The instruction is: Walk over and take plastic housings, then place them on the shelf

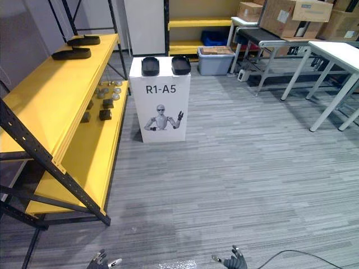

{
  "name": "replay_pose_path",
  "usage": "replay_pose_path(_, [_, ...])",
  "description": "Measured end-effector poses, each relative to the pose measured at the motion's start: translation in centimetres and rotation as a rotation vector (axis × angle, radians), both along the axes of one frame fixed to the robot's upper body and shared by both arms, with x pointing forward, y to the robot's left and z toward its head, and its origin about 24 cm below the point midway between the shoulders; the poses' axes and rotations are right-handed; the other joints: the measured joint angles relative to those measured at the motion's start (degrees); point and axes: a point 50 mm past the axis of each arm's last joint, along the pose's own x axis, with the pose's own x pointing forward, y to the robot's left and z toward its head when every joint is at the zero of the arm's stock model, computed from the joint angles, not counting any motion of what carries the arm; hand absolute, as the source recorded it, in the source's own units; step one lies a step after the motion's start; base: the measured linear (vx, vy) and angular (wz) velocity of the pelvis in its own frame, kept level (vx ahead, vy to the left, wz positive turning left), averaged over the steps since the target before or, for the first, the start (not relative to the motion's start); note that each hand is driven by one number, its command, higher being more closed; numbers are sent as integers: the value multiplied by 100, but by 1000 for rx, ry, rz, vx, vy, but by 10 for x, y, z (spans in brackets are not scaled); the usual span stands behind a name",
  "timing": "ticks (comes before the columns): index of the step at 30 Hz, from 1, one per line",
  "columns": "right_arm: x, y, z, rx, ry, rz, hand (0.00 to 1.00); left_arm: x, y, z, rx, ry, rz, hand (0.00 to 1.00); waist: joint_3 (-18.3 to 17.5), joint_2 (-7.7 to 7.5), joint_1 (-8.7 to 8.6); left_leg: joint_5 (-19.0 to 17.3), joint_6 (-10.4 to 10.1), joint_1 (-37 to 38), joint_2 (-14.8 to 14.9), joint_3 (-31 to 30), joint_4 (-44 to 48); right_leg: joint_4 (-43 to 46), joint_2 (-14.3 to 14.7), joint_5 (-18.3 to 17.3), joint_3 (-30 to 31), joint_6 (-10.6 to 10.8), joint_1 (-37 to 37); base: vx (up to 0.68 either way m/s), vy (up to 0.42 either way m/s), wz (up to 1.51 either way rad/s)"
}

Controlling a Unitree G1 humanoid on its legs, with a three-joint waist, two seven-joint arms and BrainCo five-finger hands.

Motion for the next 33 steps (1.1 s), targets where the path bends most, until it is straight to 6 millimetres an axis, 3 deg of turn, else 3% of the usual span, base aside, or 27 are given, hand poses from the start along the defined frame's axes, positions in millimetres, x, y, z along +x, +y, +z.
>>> replay_pose_path(4, [11, 1, 6, -27, -31, 71, 0, 2, 4, 2, 6, -19, 23, 0, 67, 8, -2, -35, -56, 113, -2, -8, -3, -76, -2, -9, 5, 15, 158, 22, 2, 1])
replay_pose_path(14, [11, -2, 8, -33, -36, 84, 0, 0, 3, 4, 7, -29, 25, 0, 137, 34, -12, -110, -159, 269, 21, 6, -3, -102, 13, -47, 33, 72, 269, -50, -5, -2])
replay_pose_path(24, [14, -6, 10, -49, -40, 101, 0, -2, 4, 6, 16, -34, 32, 0, 134, 39, 6, -154, -107, 107, 81, 135, 41, -101, 80, -30, 164, 48, 88, -1, -21, -7])
replay_pose_path(28, [27, -6, 15, -61, -72, 109, 0, 7, 4, 12, 29, -80, 46, 0, 166, 102, 132, -564, -35, -251, 175, 336, 631, -6, 148, -56, 401, 79, -77, 61, 22, -29])
replay_pose_path(30, [31, -7, 16, -70, -81, 108, 0, 12, 2, 14, 23, -99, 47, 0, 192, 147, 144, -703, -21, -349, 196, 344, 841, 157, 151, -166, 413, 139, -150, 77, 45, -8])
replay_pose_path(32, [39, -8, 20, -79, -98, 109, 0, 17, -1, 17, 15, -122, 48, 0, 247, 219, 166, -1026, 42, -514, 197, 380, 1264, 1194, 103, -757, 424, 298, -593, 59, 76, -8])
replay_pose_path(33, [42, -5, 20, -79, -103, 123, 0, 20, -1, 18, 17, -132, 49, 0, 297, 182, 173, -1249, 86, -516, 140, 417, 1460, 2129, -1, -1141, 410, 435, -967, 64, 94, -7])
